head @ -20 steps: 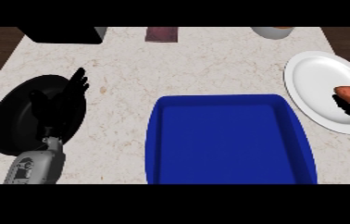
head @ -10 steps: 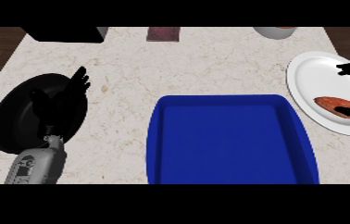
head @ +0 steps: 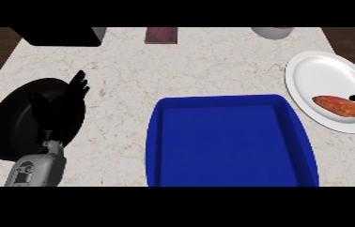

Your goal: Pick the sweet potato from the tray and place it in the plate

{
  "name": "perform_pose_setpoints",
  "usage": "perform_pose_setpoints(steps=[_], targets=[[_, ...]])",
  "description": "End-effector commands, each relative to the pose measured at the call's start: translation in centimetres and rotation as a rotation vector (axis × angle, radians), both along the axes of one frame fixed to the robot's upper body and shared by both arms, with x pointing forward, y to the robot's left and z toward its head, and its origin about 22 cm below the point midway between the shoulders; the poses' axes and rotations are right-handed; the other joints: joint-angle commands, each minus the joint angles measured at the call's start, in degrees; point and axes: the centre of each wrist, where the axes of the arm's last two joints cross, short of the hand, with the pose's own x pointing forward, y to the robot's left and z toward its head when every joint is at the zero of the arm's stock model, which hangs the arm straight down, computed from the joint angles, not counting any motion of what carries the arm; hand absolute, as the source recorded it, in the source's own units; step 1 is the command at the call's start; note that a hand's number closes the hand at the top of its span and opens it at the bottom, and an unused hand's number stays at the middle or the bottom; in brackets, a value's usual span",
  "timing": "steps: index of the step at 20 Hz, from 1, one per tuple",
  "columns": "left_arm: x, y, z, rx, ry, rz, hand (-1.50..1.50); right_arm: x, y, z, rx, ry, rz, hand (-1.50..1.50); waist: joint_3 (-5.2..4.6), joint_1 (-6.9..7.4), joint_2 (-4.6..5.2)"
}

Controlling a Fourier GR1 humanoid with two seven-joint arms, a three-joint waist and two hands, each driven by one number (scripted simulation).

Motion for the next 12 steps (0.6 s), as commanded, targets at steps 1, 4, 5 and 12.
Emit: perform_pose_setpoints(steps=[1,4,5,12], targets=[[0.3,1.2,0.6,0.013,-0.01,-0.001,0.0,-0.3,-1.2,1.3,0.224,0.063,0.115,-1.5,-0.07,-0.41,-0.08],[0.3,0.9,-0.3,0.007,-0.005,0.007,0.0,-1.8,-2.9,1.1,0.314,0.189,0.151,-1.5,-0.02,-0.5,0.23],[-0.1,-0.1,0.0,0.016,-0.009,-0.007,0.0,-1.8,-2.7,0.5,0.34,0.23,0.161,-1.5,0.01,-0.21,-0.03],[-0.5,-0.4,0.3,-0.008,-0.011,-0.017,0.0,-3.2,-4.2,1.1,0.384,0.233,0.19,-1.5,0.16,0.57,0.24]])
